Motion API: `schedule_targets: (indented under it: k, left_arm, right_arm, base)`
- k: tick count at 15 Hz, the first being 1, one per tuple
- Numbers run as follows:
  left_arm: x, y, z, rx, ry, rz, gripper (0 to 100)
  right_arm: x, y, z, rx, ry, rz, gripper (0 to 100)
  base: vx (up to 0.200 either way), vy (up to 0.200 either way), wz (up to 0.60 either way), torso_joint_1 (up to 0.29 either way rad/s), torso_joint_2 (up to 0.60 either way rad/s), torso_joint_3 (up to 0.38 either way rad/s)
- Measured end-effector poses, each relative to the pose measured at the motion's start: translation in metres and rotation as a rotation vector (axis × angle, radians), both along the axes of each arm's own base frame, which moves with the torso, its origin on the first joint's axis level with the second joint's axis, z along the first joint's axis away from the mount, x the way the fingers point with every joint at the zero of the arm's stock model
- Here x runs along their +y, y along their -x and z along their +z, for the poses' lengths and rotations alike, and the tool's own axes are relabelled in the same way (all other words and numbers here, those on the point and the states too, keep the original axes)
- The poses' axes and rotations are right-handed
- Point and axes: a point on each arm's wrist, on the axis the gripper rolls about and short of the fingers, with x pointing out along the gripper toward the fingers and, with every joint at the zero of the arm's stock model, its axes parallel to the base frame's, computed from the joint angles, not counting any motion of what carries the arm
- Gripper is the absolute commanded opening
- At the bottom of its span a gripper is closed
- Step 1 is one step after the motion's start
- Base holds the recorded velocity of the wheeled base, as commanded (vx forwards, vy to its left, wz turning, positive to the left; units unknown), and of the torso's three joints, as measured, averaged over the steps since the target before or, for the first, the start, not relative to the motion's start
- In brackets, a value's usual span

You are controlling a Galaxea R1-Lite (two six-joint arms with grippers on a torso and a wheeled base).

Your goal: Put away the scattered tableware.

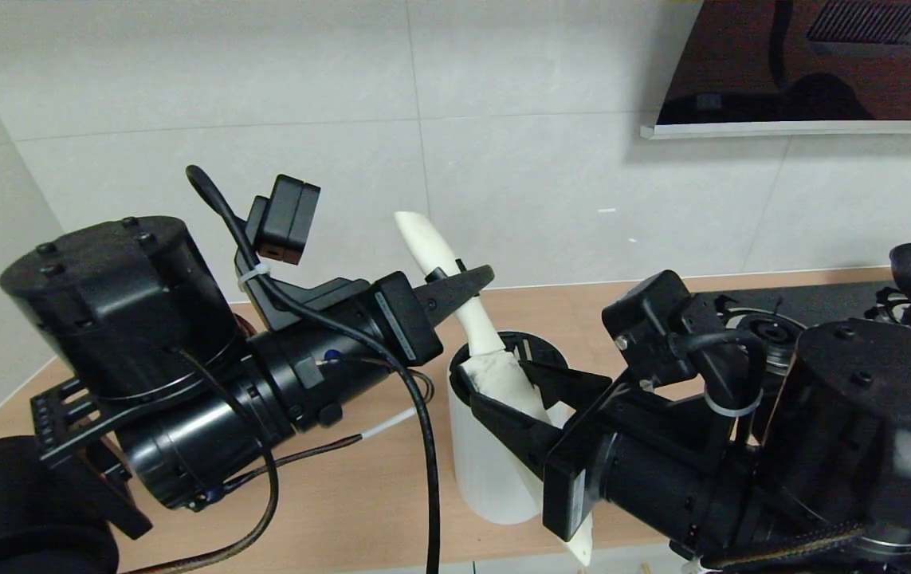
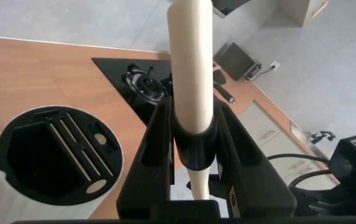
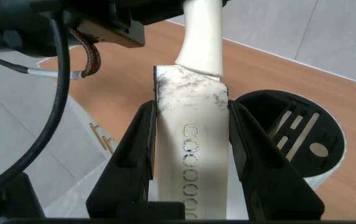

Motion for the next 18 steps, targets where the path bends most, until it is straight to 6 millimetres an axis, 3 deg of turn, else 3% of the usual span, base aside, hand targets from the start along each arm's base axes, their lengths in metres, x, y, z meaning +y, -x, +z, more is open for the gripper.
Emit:
schedule_targets:
  k: [1,10,15,18]
  left_arm:
    - [0.0,0.0,0.0,0.0,-0.001,0.0,0]
    - [-0.004,-0.002,0.009,-0.005,-0.034,0.075,0]
    - [-0.009,-0.021,0.062,-0.119,-0.134,0.358,0]
    - [-0.012,-0.028,0.068,-0.216,-0.265,0.556,0]
  right_arm:
    - [0.0,0.0,0.0,0.0,0.0,-0.003,100]
    - [-0.011,-0.002,0.007,-0.001,-0.002,-0.027,100]
    - [-0.071,-0.012,0.037,0.064,0.042,-0.149,100]
    - [-0.096,-0.014,0.053,0.049,0.012,-0.209,100]
  base:
    - [0.0,0.0,0.0,0.0,0.0,0.0]
    - [0.0,0.0,0.0,0.0,0.0,0.0]
    - [0.0,0.0,0.0,0.0,0.0,0.0]
    - [0.0,0.0,0.0,0.0,0.0,0.0]
